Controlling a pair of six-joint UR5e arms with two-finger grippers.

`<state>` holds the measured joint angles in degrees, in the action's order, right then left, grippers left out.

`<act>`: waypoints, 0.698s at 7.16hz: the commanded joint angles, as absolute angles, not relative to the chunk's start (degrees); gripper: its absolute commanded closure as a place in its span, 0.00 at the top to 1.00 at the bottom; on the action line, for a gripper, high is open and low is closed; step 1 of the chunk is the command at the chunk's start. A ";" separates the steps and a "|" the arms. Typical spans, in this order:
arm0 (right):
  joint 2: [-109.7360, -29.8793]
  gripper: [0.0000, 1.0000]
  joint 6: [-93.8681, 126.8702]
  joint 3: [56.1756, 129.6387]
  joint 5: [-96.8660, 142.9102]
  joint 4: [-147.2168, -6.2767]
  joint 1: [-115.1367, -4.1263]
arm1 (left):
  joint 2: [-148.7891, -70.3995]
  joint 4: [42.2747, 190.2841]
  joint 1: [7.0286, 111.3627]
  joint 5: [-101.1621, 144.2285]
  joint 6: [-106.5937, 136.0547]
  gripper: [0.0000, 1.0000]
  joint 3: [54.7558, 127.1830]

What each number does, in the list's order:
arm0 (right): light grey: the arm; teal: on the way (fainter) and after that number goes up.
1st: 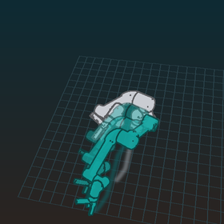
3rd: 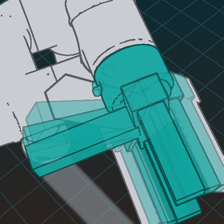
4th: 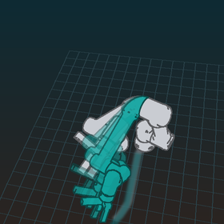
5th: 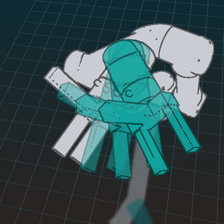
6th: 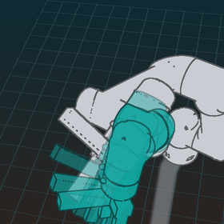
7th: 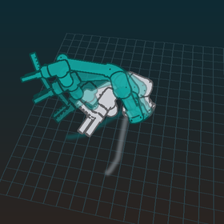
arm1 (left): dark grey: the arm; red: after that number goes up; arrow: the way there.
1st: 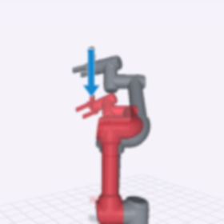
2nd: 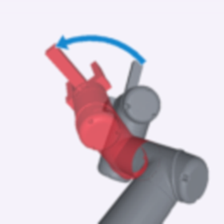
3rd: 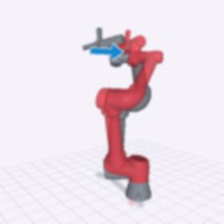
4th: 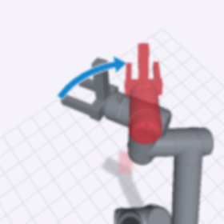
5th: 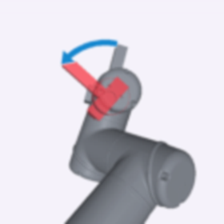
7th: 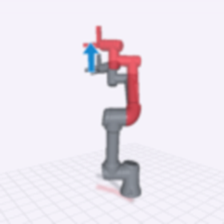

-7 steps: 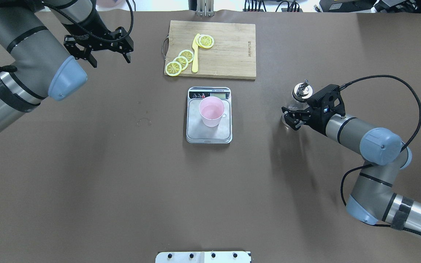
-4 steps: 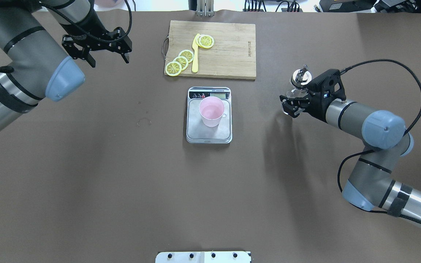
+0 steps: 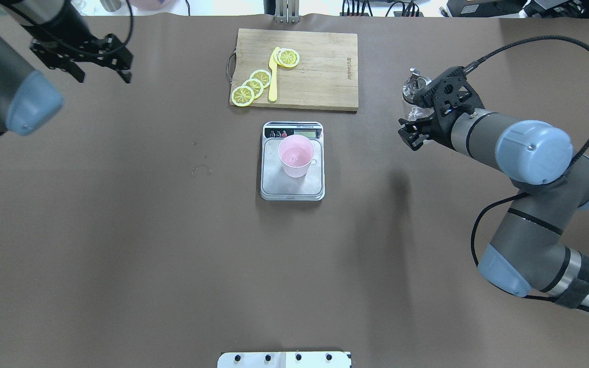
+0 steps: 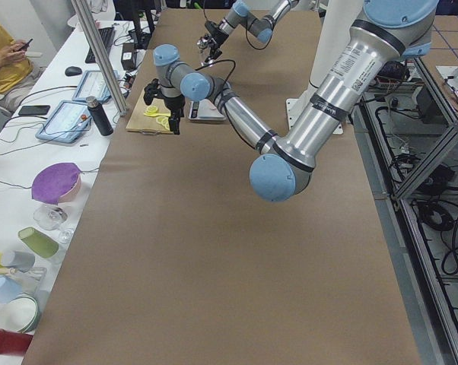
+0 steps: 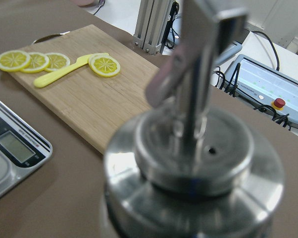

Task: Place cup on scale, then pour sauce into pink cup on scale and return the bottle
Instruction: 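Lift the sauce bottle with the right gripper and carry it over the pink cup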

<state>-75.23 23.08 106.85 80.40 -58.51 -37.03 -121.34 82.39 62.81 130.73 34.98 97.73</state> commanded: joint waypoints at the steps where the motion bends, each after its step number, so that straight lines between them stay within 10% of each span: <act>1: -68.68 0.03 16.82 109.69 70.97 -77.44 -32.19 | -115.60 82.44 69.14 134.89 22.65 1.00 98.26; 5: -61.63 0.01 6.46 109.60 64.00 -94.45 -29.36 | -107.86 82.97 75.22 135.88 4.69 1.00 98.00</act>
